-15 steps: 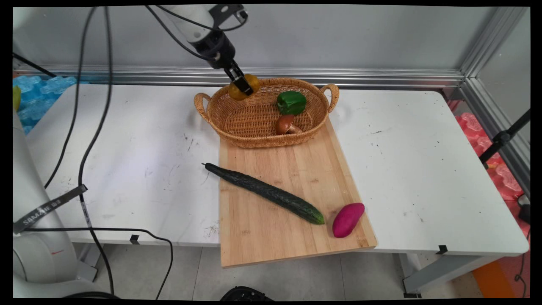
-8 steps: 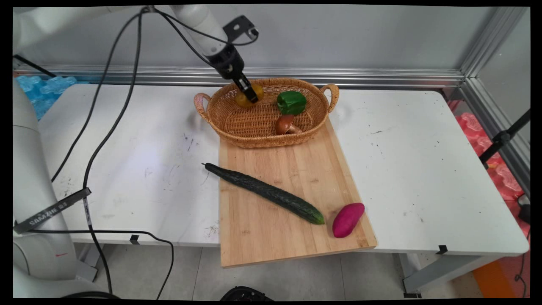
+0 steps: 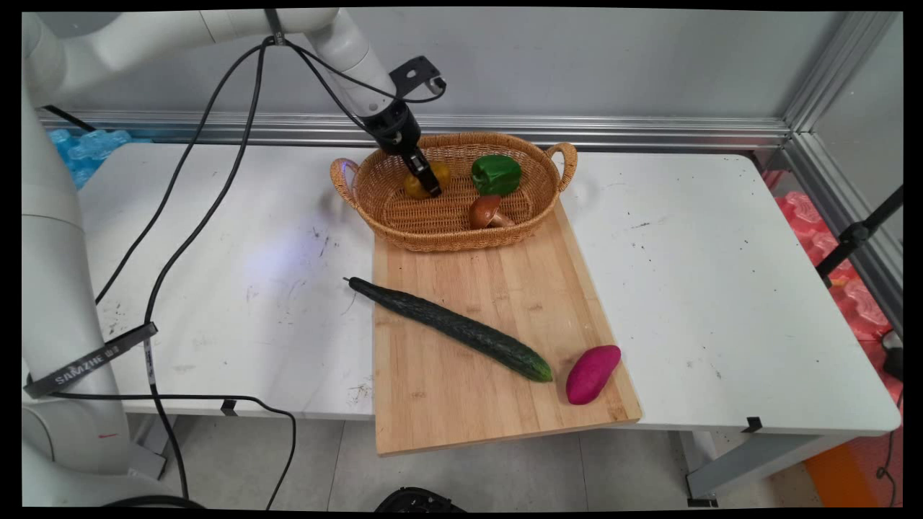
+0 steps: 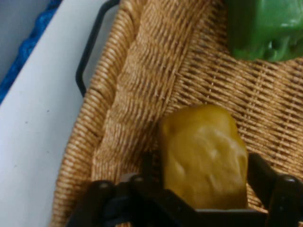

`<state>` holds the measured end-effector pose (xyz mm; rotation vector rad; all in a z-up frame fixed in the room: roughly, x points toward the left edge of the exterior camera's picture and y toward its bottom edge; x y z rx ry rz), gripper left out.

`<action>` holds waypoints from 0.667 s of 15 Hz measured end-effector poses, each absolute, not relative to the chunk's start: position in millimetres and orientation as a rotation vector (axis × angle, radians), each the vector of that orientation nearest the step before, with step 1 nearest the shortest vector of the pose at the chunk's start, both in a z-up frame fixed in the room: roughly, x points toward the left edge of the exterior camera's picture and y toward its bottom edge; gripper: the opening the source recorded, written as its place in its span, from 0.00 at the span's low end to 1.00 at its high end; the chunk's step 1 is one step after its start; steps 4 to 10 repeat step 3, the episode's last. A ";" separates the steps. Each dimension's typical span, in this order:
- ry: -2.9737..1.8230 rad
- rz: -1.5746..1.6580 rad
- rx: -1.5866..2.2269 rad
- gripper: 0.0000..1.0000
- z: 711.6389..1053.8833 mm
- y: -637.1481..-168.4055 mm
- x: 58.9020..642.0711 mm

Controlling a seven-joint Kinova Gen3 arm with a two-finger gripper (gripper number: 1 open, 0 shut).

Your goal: Place the picked object in the vegetable basket

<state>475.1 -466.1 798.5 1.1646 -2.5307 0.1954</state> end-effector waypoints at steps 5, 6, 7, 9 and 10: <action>-2.538 0.193 1.129 1.00 797.0 -467.9 477.2; -2.538 0.193 1.129 1.00 797.0 -467.9 477.2; -2.538 0.193 1.129 1.00 797.0 -467.9 477.2; -2.538 0.193 1.129 1.00 797.0 -467.9 477.2; -2.538 0.193 1.129 1.00 797.0 -467.9 477.2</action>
